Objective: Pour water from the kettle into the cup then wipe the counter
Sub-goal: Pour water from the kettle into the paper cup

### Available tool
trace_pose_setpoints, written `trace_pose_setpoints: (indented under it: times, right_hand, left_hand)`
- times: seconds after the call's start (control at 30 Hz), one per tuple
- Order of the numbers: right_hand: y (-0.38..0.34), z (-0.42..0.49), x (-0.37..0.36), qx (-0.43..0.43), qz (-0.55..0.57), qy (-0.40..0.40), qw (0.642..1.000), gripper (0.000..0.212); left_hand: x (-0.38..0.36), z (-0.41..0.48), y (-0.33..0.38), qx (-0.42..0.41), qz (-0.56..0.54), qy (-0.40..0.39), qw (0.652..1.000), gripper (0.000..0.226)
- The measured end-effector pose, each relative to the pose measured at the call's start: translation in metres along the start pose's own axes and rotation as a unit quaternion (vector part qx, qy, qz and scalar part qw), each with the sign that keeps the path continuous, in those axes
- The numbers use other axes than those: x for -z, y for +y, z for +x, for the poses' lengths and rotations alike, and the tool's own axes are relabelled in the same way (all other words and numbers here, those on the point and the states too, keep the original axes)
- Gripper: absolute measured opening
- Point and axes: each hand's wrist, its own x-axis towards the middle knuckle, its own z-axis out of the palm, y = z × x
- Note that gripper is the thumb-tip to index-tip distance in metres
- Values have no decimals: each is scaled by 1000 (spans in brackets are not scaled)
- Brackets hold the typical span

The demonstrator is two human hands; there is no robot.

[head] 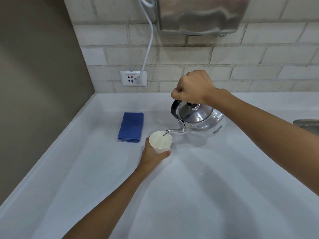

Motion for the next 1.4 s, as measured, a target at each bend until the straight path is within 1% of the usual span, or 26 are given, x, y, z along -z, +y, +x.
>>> trace_pose_setpoints:
  times: [0.17, 0.57, 0.93, 1.4]
  right_hand:
    - [-1, 0, 3, 4, -5, 2, 1000, 46]
    - [0, 1, 5, 14, -18, -5, 1000, 45]
    - [1, 3, 10, 23, -32, -7, 999, 45]
    - [3, 5, 16, 32, -45, -4, 998, 44]
  left_hand:
    - [0, 0, 0, 2, 3, -2, 1000, 76]
    - [0, -1, 1, 2, 10, 3, 1000, 69]
    - [-1, 0, 2, 3, 11, 4, 1000, 76]
    - [-2, -1, 3, 1, 8, 7, 1000, 75]
